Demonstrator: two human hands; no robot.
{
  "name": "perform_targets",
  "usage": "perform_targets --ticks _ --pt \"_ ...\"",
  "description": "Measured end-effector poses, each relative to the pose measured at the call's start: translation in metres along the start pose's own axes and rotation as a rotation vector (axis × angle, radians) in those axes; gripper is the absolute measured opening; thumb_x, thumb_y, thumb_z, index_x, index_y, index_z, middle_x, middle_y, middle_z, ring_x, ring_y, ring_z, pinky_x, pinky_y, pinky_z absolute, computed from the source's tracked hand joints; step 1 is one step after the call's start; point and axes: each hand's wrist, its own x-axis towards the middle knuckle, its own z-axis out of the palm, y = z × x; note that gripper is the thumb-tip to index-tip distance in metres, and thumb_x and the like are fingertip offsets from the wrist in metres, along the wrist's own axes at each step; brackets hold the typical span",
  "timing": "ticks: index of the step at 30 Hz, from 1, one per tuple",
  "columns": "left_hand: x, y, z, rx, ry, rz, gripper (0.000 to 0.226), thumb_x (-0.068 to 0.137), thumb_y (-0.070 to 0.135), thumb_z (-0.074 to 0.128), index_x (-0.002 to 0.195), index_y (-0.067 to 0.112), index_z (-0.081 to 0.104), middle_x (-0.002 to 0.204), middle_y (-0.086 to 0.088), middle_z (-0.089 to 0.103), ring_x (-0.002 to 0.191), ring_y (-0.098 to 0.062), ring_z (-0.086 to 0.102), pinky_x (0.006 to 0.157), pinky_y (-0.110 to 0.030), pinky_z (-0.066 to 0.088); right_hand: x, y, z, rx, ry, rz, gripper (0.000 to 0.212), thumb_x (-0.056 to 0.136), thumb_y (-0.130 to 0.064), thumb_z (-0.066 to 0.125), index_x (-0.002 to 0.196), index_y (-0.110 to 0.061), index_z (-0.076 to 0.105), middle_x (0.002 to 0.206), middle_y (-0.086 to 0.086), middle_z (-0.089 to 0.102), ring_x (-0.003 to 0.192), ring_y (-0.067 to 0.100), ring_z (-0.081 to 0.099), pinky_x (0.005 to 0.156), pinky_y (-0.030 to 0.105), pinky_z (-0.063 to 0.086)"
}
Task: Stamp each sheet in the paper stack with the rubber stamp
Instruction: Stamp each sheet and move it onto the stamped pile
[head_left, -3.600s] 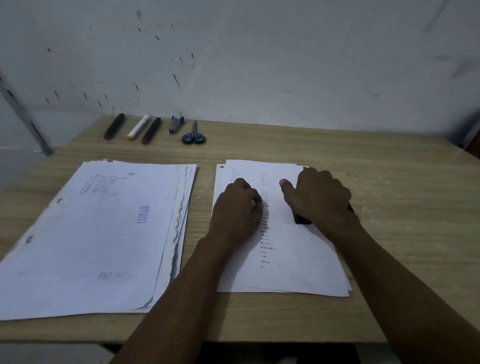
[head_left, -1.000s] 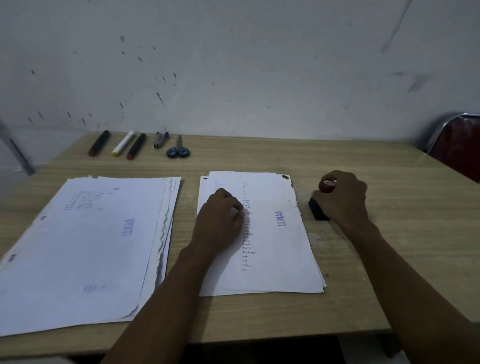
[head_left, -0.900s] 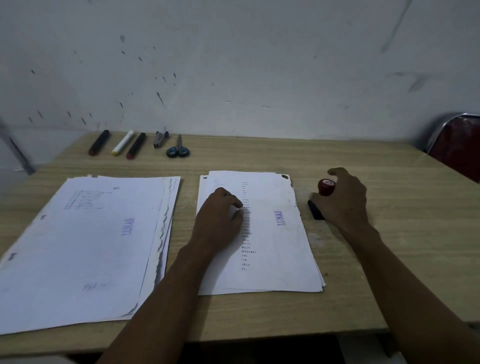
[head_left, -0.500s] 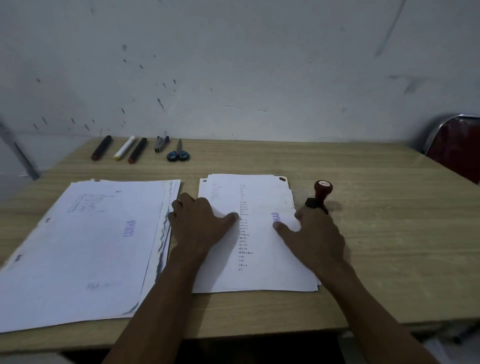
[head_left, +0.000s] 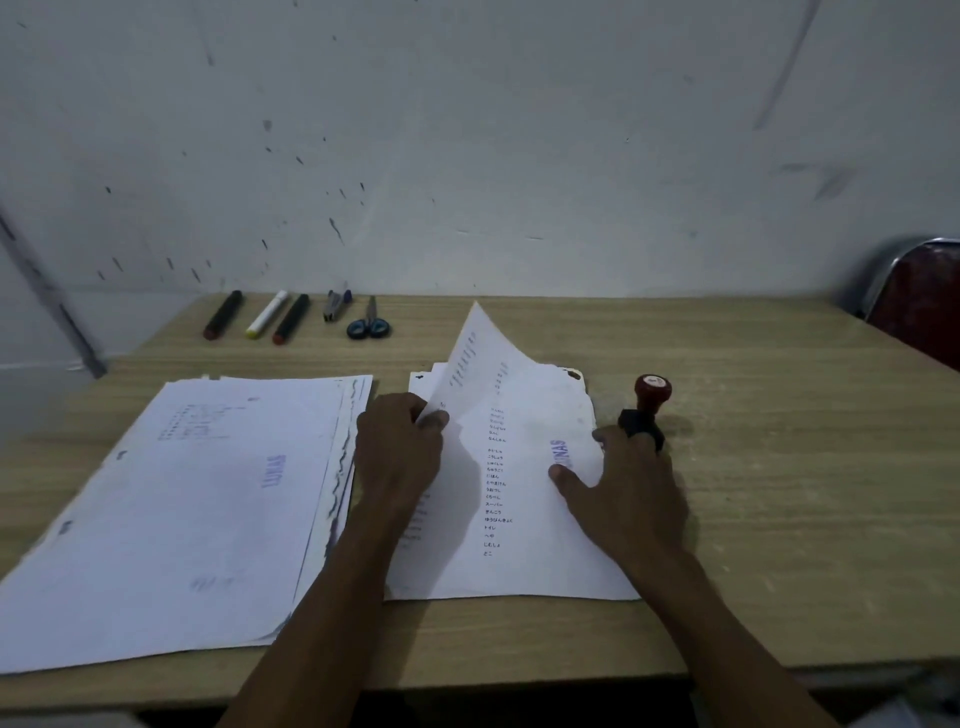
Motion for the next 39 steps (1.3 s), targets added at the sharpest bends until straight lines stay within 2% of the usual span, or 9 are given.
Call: perform_targets --ticks 2,5,11,15,20,27,31,33,39 --pt "0.000 0.004 -0.007 -0.087 -0.014 0.004 0.024 0.087 0.024 0.067 0.068 0.010 0.064 0.065 0.000 0.063 0.059 -0.011 0.058 0.053 -0.022 0.037 0.000 -0.002 -0.002 0.050 0.028 0.005 0.062 0.082 -0.055 0.066 0.131 -0.021 0.049 0.129 0.004 0.047 0.121 0.025 0.046 0.085 0.037 0.046" --pt "0.001 0.003 -0.018 -0.333 -0.048 -0.078 0.026 0.086 0.022 0.069 0.065 0.007 0.067 0.061 -0.006 0.066 0.054 -0.019 0.063 0.057 -0.034 0.053 0.000 -0.006 -0.004 0.161 0.050 0.017 0.063 0.080 -0.058 0.065 0.128 -0.021 0.051 0.125 0.001 0.050 0.117 0.024 0.050 0.084 0.038 0.049" --pt "0.011 -0.010 -0.047 -0.766 -0.139 -0.318 0.020 0.081 0.013 0.074 0.063 0.007 0.072 0.075 -0.017 0.071 0.068 -0.027 0.066 0.075 -0.046 0.057 0.007 -0.030 -0.013 0.584 -0.096 0.165 0.070 0.078 -0.055 0.072 0.130 -0.011 0.056 0.111 0.004 0.065 0.099 0.020 0.063 0.085 0.039 0.054" --pt "0.017 -0.016 -0.071 -0.798 -0.105 -0.356 0.014 0.082 0.006 0.072 0.069 0.001 0.069 0.071 -0.013 0.072 0.059 -0.022 0.067 0.064 -0.034 0.060 0.006 -0.050 -0.020 0.814 -0.207 0.209 0.021 0.083 -0.027 0.075 0.089 -0.008 0.071 0.091 0.010 0.073 0.074 0.017 0.066 0.055 0.025 0.043" --pt "0.028 -0.052 -0.116 -0.556 -0.031 -0.280 0.017 0.075 0.012 0.078 0.071 -0.003 0.070 0.076 -0.021 0.069 0.064 -0.023 0.063 0.071 -0.043 0.056 -0.007 -0.079 -0.006 0.894 -0.405 0.202 0.017 0.086 -0.009 0.070 0.070 -0.004 0.065 0.073 0.013 0.070 0.061 0.026 0.062 0.054 0.028 0.035" --pt "0.046 -0.100 -0.175 0.187 0.127 -0.160 0.025 0.076 0.026 0.078 0.090 0.007 0.071 0.091 -0.010 0.068 0.080 -0.024 0.060 0.071 -0.034 0.048 -0.030 -0.138 0.037 0.875 -0.509 0.126 0.017 0.082 -0.007 0.075 0.070 0.002 0.067 0.073 0.018 0.071 0.056 0.027 0.065 0.039 0.021 0.041" --pt "0.049 -0.124 -0.188 0.374 0.170 -0.207 0.033 0.079 0.032 0.075 0.102 0.010 0.066 0.103 -0.012 0.065 0.091 -0.032 0.061 0.071 -0.034 0.044 -0.041 -0.167 0.059 0.703 -0.474 -0.010 0.019 0.076 -0.016 0.078 0.071 0.000 0.069 0.068 0.012 0.071 0.062 0.028 0.069 0.056 0.039 0.056" --pt "0.048 -0.133 -0.189 0.412 0.189 -0.208 0.027 0.080 0.031 0.074 0.096 0.011 0.065 0.100 -0.013 0.065 0.091 -0.034 0.062 0.070 -0.034 0.043 -0.046 -0.178 0.066 0.577 -0.415 -0.095 0.017 0.074 -0.023 0.076 0.065 -0.010 0.068 0.066 0.004 0.069 0.063 0.023 0.069 0.060 0.039 0.059" --pt "0.046 -0.149 -0.188 0.525 0.194 -0.224 0.024 0.080 0.028 0.072 0.098 0.015 0.064 0.103 -0.014 0.065 0.093 -0.036 0.062 0.074 -0.037 0.045 -0.052 -0.194 0.077 0.185 -0.283 -0.256 0.026 0.077 -0.039 0.072 0.092 -0.021 0.061 0.092 -0.002 0.064 0.086 0.020 0.064 0.071 0.030 0.051"
